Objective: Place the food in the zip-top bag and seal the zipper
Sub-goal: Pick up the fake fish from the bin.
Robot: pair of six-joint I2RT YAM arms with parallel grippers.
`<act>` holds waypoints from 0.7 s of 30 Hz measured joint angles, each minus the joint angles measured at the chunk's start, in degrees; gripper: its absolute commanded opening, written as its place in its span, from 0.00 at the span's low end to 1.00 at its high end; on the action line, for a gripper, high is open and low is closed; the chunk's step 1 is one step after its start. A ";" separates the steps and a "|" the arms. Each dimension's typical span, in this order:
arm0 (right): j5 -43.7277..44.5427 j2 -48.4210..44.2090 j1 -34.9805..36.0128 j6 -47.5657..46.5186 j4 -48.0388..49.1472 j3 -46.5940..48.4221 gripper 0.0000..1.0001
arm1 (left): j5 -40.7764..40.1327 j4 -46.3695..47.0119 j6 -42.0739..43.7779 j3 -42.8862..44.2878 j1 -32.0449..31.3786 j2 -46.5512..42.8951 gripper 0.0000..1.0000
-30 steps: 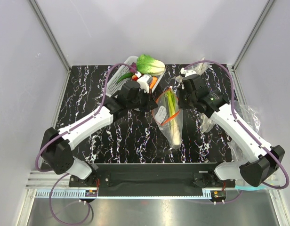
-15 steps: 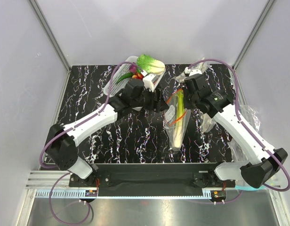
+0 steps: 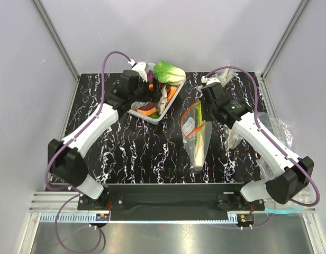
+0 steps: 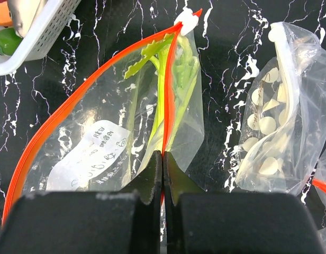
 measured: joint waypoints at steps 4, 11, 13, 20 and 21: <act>-0.15 0.00 -0.04 -0.07 0.57 0.00 0.00 | -2.78 -2.32 3.98 9.22 0.79 10.91 0.95; -1.18 0.00 -0.20 -0.26 1.09 -0.04 0.00 | -3.54 -5.42 7.19 17.35 0.79 26.93 0.92; -1.42 0.00 -0.22 -0.28 1.22 -0.11 0.00 | -3.19 -6.12 7.41 18.95 0.79 29.92 0.89; -1.57 -0.02 -0.44 -0.37 1.86 -0.59 0.00 | 0.02 -8.76 6.73 22.99 0.74 34.86 0.53; -1.60 0.00 -0.50 -0.39 1.99 -0.68 0.00 | 0.42 -9.01 6.58 23.26 0.70 34.91 0.46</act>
